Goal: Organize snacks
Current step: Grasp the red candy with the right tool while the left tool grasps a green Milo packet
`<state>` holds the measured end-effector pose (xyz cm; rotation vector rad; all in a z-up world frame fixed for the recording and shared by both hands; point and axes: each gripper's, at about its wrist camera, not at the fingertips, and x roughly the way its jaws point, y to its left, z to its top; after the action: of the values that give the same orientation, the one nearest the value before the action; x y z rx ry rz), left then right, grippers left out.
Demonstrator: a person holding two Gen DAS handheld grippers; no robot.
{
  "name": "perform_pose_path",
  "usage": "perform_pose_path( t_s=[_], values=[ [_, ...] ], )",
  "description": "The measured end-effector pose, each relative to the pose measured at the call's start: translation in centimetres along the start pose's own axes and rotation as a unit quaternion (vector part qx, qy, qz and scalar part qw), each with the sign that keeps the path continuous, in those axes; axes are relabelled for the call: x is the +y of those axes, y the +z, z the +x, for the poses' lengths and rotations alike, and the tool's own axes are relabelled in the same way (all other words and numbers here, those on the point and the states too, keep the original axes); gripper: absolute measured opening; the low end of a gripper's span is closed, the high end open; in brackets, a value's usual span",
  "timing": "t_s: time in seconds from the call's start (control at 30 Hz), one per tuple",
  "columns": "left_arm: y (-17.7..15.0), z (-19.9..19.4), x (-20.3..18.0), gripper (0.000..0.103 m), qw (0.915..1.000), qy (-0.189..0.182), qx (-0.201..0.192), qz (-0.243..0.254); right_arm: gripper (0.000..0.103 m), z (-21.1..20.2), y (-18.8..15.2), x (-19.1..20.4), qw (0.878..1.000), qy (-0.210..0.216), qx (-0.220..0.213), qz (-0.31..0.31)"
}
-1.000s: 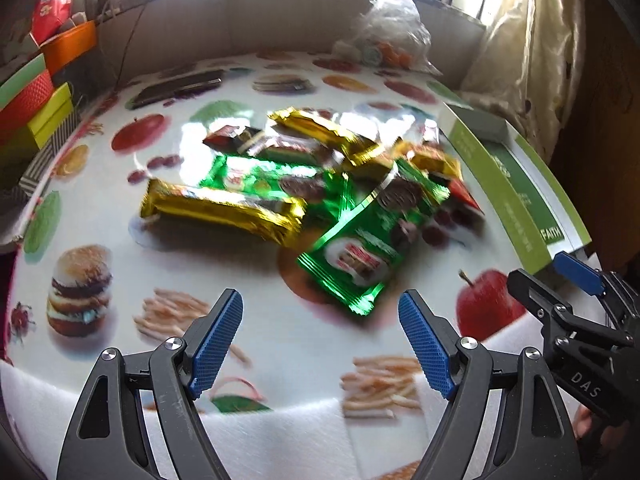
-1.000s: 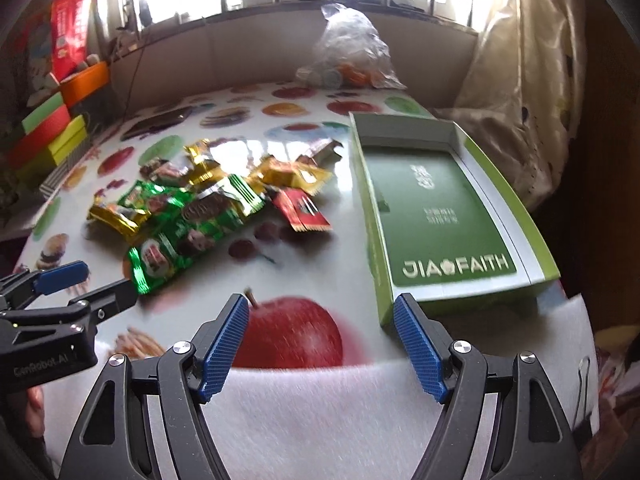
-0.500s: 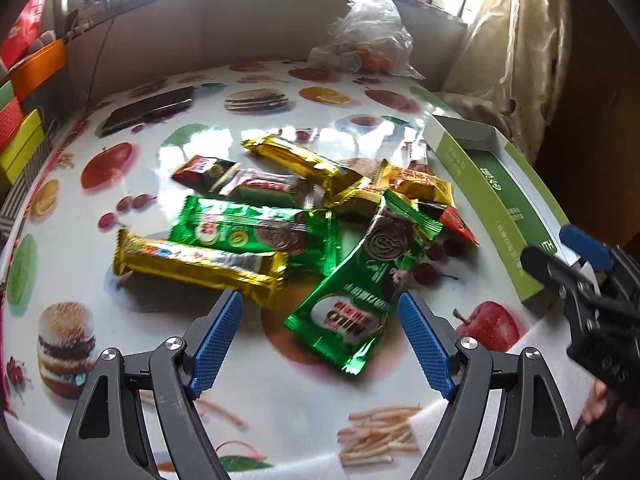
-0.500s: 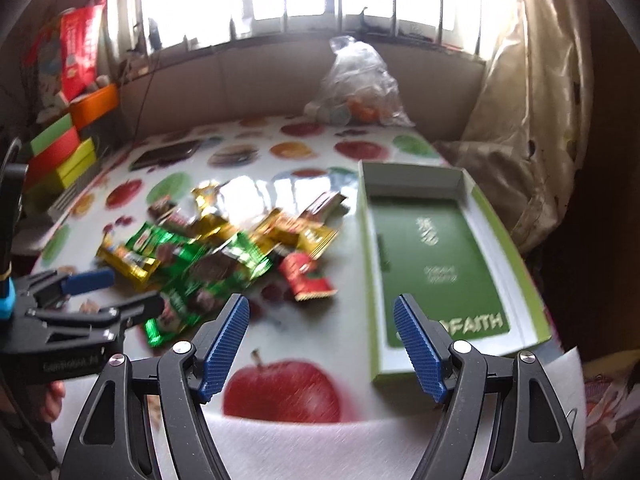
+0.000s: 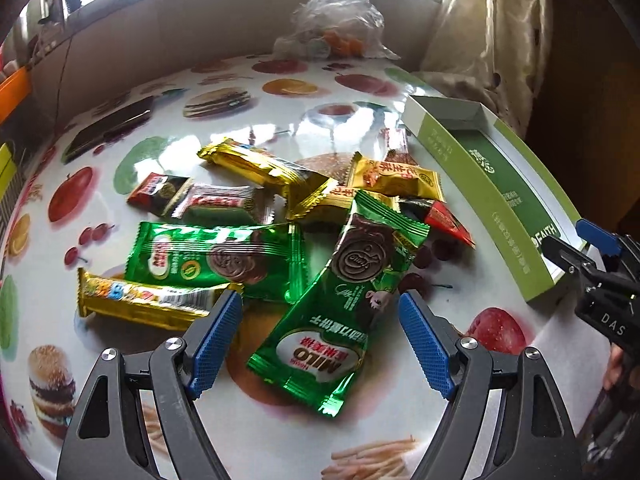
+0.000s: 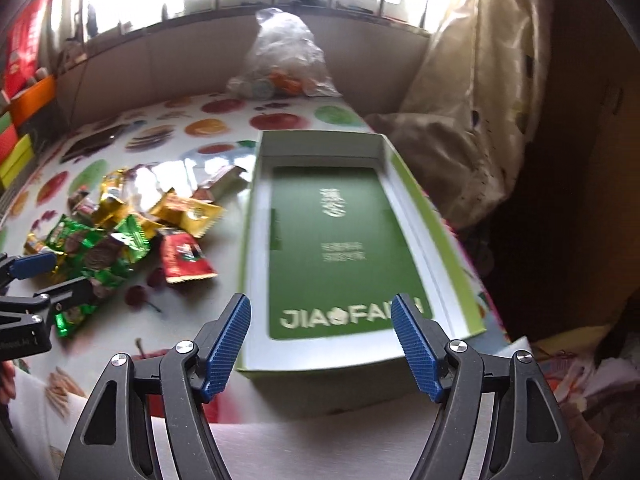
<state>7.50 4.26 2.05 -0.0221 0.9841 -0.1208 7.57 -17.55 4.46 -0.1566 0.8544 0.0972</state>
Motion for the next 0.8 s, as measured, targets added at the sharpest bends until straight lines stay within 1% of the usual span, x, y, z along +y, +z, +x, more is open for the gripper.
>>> perform_pose_path(
  t_s=[0.1,0.17,0.2,0.23,0.27,0.3,0.33,0.37,0.5,0.57,0.63,0.67,0.73,0.77,0.8],
  values=[
    [0.2,0.3,-0.1,0.081,1.0000,0.001,0.002,0.003,0.073,0.3,-0.4,-0.7,1.000,-0.011,0.009,0.004],
    [0.3,0.4,-0.2,0.081,1.0000,0.001,-0.002,0.008,0.073,0.3,-0.5,-1.1,1.000,-0.010,0.014,0.011],
    [0.4,0.5,-0.3,0.081,0.9999,0.000,-0.001,0.011,0.073,0.1,-0.5,-1.0,1.000,-0.011,0.011,0.013],
    [0.4,0.7,-0.4,0.081,0.9999,-0.001,0.002,0.014,0.073,-0.4,-0.4,-1.0,1.000,-0.011,-0.002,0.016],
    [0.4,0.9,-0.5,0.081,0.9999,-0.002,0.004,0.016,0.073,-0.9,-0.2,-0.8,1.000,0.000,-0.014,0.018],
    [0.4,1.3,-0.6,0.081,0.9998,-0.003,0.009,0.018,0.073,-1.5,0.2,-0.5,0.999,0.021,-0.030,0.020],
    [0.4,1.5,-0.7,0.081,0.9997,-0.001,0.012,0.020,0.073,-2.0,0.5,0.0,0.998,0.040,-0.039,0.017],
    [0.4,1.7,-0.8,0.081,0.9996,-0.001,0.014,0.023,0.073,-2.2,0.8,0.7,0.998,0.050,-0.042,0.010],
    [0.5,2.1,-0.9,0.081,0.9995,0.000,0.017,0.026,0.073,-1.2,2.2,3.3,0.996,0.073,-0.031,-0.033],
    [0.6,2.3,-0.8,0.081,0.9996,0.004,0.015,0.026,0.073,-0.6,2.7,4.2,0.994,0.090,-0.024,-0.048],
    [0.7,2.4,-0.8,0.081,0.9995,0.011,0.014,0.026,0.073,0.0,3.1,5.0,0.993,0.098,-0.016,-0.060],
    [0.7,2.4,-0.7,0.081,0.9995,0.010,0.013,0.025,0.073,0.2,3.2,5.3,0.993,0.101,-0.012,-0.065],
    [0.6,2.3,-0.5,0.081,0.9997,0.008,0.011,0.018,0.073,0.9,3.6,5.9,0.990,0.121,-0.004,-0.074],
    [0.6,2.3,-0.4,0.080,0.9998,0.007,0.010,0.014,0.073,1.2,3.8,6.1,0.989,0.124,-0.002,-0.076],
    [0.6,2.2,-0.2,0.076,0.9999,0.009,0.008,0.011,0.073,1.5,4.0,6.2,0.989,0.126,0.000,-0.077]
  ],
)
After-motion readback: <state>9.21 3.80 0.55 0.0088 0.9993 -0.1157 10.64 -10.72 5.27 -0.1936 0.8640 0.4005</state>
